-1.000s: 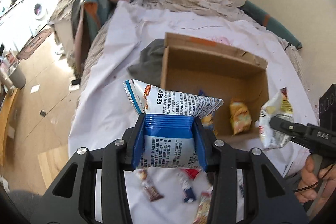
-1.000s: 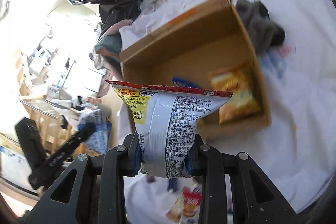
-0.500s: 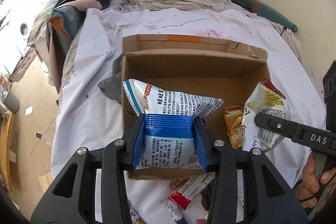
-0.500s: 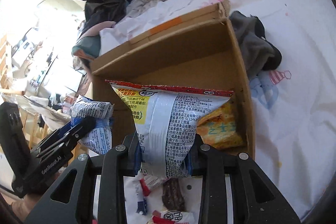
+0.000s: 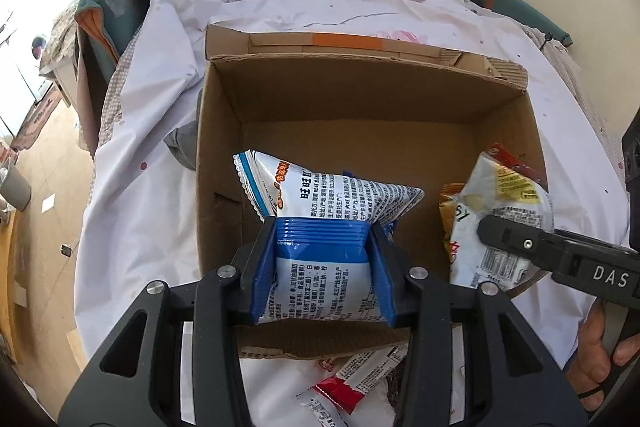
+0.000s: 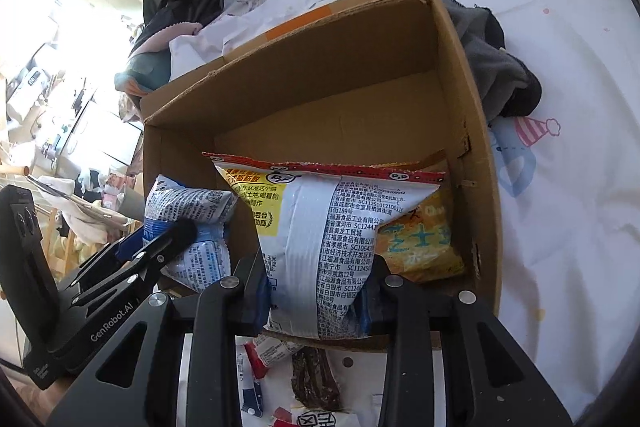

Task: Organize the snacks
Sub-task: 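Lower both bags into the box and open both tools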

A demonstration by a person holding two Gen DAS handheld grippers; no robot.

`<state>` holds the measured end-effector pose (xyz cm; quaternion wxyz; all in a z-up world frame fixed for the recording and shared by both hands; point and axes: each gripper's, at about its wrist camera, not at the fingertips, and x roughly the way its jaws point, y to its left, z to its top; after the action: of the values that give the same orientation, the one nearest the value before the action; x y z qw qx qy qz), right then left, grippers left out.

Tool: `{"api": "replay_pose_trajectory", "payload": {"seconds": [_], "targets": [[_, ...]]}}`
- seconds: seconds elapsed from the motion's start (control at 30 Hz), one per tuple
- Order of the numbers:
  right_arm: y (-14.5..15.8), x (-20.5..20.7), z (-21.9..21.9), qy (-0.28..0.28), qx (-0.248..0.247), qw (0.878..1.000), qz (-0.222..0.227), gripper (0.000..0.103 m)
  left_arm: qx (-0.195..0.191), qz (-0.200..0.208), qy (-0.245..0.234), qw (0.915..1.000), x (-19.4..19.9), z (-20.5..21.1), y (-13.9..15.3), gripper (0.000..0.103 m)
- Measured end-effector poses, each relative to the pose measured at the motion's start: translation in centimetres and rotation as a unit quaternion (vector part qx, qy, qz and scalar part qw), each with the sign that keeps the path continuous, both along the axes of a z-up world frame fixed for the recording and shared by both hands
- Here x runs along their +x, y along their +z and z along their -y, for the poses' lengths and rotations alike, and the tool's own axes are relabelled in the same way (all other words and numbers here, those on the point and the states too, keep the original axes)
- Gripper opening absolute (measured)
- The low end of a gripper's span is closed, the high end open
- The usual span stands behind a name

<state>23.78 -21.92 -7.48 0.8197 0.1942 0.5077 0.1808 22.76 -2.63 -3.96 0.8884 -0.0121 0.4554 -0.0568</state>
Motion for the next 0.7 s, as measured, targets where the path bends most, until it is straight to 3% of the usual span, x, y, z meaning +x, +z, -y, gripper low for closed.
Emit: {"api": "replay_pose_trajectory", "payload": {"seconds": [0.4,0.47,0.63,0.7], "targets": [[0.1,-0.1,0.0,-0.002,0.002,1.0,0.004,0.038,0.004,0.005,-0.006,1.0,-0.2,0.1,0.3,0.041],[0.2,-0.1,0.0,-0.004,0.004,1.0,0.006,0.05,0.004,0.007,-0.005,1.0,-0.2,0.2,0.4,0.042],[0.7,-0.2,0.5,-0.014,0.009,1.0,0.012,0.065,0.013,0.014,-0.007,0.9998,-0.4,0.5,0.8,0.052],[1.3,-0.4,0.6,-0.023,0.003,0.999,0.028,0.078,0.016,0.017,-0.004,0.9997,-0.5,0.5,1.1,0.065]]}}
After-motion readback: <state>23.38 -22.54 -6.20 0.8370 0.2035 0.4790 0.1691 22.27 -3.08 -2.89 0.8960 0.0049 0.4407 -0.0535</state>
